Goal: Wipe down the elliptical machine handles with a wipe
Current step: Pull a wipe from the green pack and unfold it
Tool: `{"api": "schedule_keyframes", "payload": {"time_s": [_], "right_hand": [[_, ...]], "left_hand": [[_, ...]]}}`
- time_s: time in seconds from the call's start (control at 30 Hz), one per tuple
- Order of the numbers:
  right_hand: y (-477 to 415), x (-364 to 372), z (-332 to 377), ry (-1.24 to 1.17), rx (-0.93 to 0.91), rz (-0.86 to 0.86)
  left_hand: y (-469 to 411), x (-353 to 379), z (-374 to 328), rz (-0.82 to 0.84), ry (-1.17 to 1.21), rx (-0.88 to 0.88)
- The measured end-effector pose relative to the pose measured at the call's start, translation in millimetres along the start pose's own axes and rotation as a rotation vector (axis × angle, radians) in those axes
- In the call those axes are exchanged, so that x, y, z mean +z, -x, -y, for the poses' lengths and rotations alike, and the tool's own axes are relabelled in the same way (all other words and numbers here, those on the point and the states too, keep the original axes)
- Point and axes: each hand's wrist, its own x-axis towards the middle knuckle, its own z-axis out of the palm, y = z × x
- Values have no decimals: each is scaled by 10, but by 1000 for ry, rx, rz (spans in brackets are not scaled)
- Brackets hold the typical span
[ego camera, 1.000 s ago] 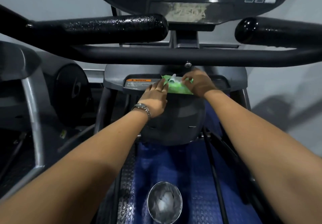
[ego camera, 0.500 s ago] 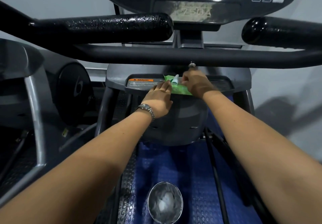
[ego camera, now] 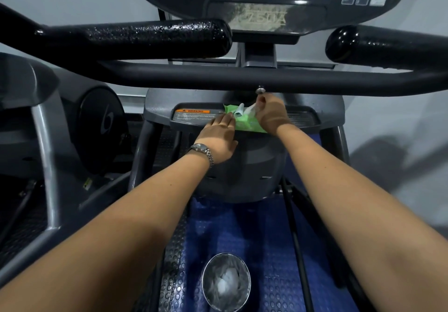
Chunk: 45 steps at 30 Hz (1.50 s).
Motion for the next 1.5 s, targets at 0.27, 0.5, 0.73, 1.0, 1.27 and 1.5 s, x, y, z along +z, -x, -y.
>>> {"api": "schedule_keyframes", "payload": {"time_s": [0.27, 0.5, 0.73, 1.0, 1.27, 1.5], "right_hand": [[116, -132, -4, -297, 241, -181], [134, -251, 74, -335, 363, -85], [649, -260, 211, -397, 232, 24], [1255, -391, 512, -476, 175, 256], [2034, -513, 688, -389, 176, 276], [2792, -457, 743, -354, 254, 156]], "left_hand": [[35, -74, -27, 94, 18, -20], [69, -109, -95, 97, 41, -82], [382, -322, -343, -149, 336, -89], [948, -591, -421, -229, 612, -101], [1859, -619, -520, -73, 666, -87], [2666, -507, -635, 153, 436, 14]]}}
